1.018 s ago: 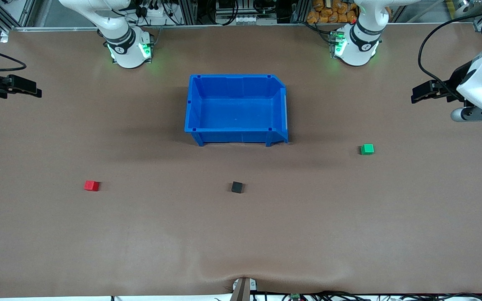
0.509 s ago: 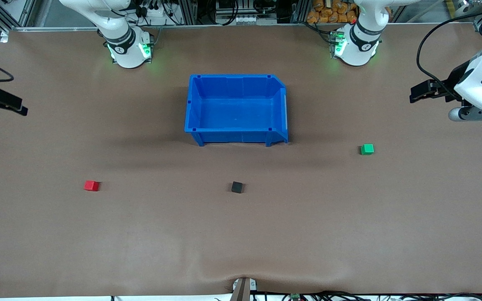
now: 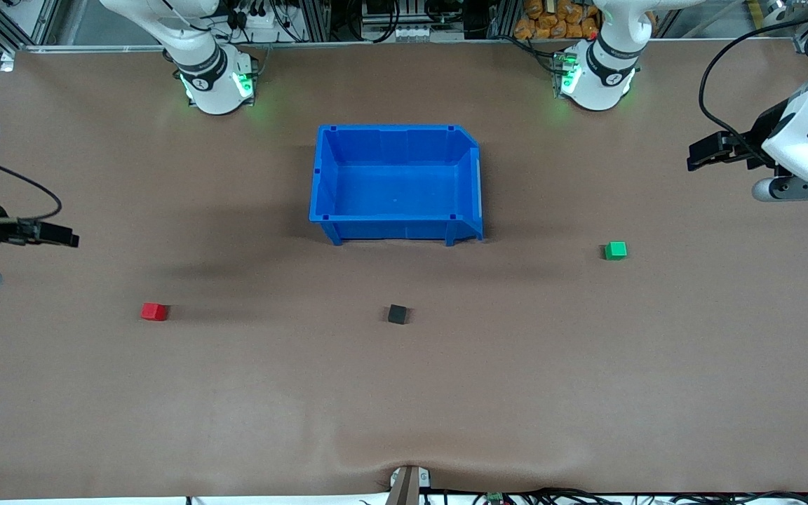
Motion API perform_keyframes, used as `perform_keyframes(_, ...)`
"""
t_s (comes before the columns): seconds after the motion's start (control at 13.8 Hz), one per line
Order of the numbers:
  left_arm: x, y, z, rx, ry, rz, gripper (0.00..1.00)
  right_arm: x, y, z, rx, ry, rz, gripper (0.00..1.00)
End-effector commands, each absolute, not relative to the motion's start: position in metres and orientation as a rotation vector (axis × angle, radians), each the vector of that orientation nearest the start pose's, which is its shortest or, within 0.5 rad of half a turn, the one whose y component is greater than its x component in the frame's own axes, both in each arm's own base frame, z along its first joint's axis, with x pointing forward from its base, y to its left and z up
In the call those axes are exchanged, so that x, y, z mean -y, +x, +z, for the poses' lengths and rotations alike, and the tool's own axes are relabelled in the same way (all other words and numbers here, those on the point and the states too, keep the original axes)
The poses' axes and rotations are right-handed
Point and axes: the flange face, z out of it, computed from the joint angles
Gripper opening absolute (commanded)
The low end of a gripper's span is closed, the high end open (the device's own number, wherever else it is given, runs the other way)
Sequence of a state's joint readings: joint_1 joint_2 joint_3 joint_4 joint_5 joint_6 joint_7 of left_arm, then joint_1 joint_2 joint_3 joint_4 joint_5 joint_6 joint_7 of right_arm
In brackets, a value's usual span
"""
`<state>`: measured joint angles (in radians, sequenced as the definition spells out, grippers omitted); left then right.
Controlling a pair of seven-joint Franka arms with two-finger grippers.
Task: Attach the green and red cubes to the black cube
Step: 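Reach the right gripper down to the red cube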
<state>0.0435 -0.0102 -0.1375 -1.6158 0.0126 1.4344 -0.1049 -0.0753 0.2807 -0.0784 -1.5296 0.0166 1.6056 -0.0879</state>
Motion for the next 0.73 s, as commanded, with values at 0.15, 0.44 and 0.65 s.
perform_keyframes(0.15, 0.049, 0.527, 0.607, -0.006, -3.106, 0.263, 1.00, 0.133, 0.637, 0.410, -0.182, -3.099, 0.408, 1.00)
perform_keyframes(0.44, 0.049, 0.527, 0.607, -0.006, -3.104, 0.263, 1.00, 0.121, 0.654, 0.355, -0.146, -3.130, 0.245, 1.00)
perform_keyframes(0.65, 0.049, 0.527, 0.607, -0.006, -3.106, 0.263, 1.00, 0.104, 0.661, 0.305, -0.101, -3.148, 0.169, 1.00)
